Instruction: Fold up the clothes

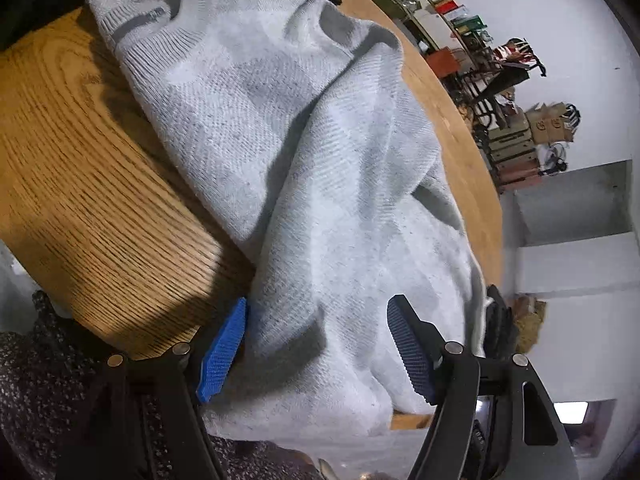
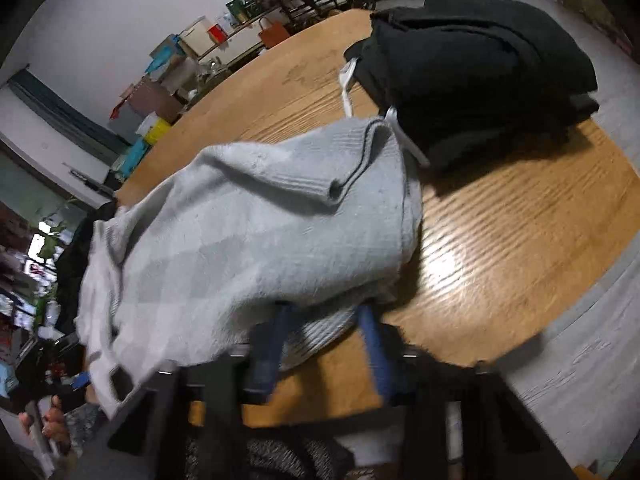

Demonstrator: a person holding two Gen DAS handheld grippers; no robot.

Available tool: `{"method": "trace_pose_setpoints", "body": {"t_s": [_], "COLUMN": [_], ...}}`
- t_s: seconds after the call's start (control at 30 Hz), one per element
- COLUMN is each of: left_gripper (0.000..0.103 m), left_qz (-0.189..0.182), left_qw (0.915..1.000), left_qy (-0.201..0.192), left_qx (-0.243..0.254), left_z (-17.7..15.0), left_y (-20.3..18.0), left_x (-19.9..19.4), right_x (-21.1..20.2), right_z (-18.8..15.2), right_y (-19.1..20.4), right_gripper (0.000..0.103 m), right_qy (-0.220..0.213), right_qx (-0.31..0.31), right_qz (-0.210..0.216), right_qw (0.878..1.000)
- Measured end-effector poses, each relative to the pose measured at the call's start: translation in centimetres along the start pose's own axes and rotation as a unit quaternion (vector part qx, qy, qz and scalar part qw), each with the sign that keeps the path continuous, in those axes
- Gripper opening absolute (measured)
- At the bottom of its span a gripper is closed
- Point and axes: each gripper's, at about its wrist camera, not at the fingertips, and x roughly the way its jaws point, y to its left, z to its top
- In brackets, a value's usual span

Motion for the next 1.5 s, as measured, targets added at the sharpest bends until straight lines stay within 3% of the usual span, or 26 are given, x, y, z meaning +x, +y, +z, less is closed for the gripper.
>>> {"method": "trace_pose_setpoints", "body": {"t_s": [0.03,0.23,0.27,0.3,0.37,0.43,0.53,0.6,0.73,0.83,1.07,1.17,1.23,1.33,1.4,1.5], "left_gripper": [0.073,0.073,0.073,0.073,0.073,0.073,0.073,0.073,0.073,0.073,0.073,0.073,0.073,0.073,0.073,0.073], "left_qz": [0.009,0.062,0.073,0.084,0.103,0.119,0.122,0.121,0.106,0.107,0.117,0.106,0.097,0.079,0.047,0.003], "left_qw": [0.9999,0.9978,0.997,0.9959,0.9938,0.9917,0.9906,0.9902,0.9919,0.9918,0.9904,0.9913,0.9918,0.9928,0.994,0.9932], "left_qy": [-0.006,-0.012,-0.01,-0.007,0.0,0.014,0.034,0.047,0.059,0.062,0.063,0.07,0.077,0.086,0.098,0.116], "left_qx": [0.004,0.021,0.025,0.031,0.04,0.048,0.052,0.052,0.036,0.031,0.039,0.036,0.033,0.026,0.013,0.008], "left_z": [0.0,1.7,2.0,2.3,3.0,4.3,5.2,5.6,6.0,6.7,8.6,9.1,9.4,9.8,9.6,9.1], "left_y": [-0.2,-1.4,-1.5,-1.5,-1.9,-2.9,-3.4,-3.7,-3.4,-3.3,-4.8,-5.3,-5.4,-5.5,-5.5,-5.6], "left_x": [-0.2,0.7,0.9,1.2,1.8,2.9,4.0,4.6,5.1,5.2,5.5,6.1,6.4,6.9,6.9,6.6], "right_x": [0.1,-7.7,-8.6,-9.1,-9.3,-9.5,-8.5,-6.4,0.2,4.8,6.3,4.2,3.1,5.7,7.5,10.1], "right_z": [0.2,-1.4,-1.9,-2.8,-4.2,-4.6,-2.6,-0.5,3.7,6.0,12.8,15.2,15.1,10.7,7.8,3.4], "right_y": [0.0,0.0,-0.6,-1.3,-2.2,-2.5,-0.2,2.7,6.7,8.0,6.6,6.5,7.9,12.7,15.9,20.8], "right_gripper": [0.008,0.005,0.002,0.002,0.007,0.013,0.024,0.024,0.026,0.025,0.022,0.037,0.046,0.049,0.05,0.05], "right_qy": [-0.004,-0.026,-0.014,0.003,0.022,0.017,-0.005,-0.01,0.013,0.059,0.012,-0.061,-0.067,0.035,0.104,0.204], "right_qx": [0.001,0.004,0.01,0.002,-0.003,0.008,-0.001,-0.034,-0.067,-0.101,-0.076,-0.052,-0.05,-0.099,-0.131,-0.175], "right_qz": [-0.002,0.045,0.012,-0.052,-0.119,-0.12,-0.063,-0.031,-0.01,-0.033,-0.097,-0.164,-0.11,0.006,0.083,0.198], "right_qw": [1.0,0.999,1.0,0.999,0.993,0.993,0.998,0.999,0.998,0.993,0.992,0.983,0.99,0.994,0.982,0.943]}}
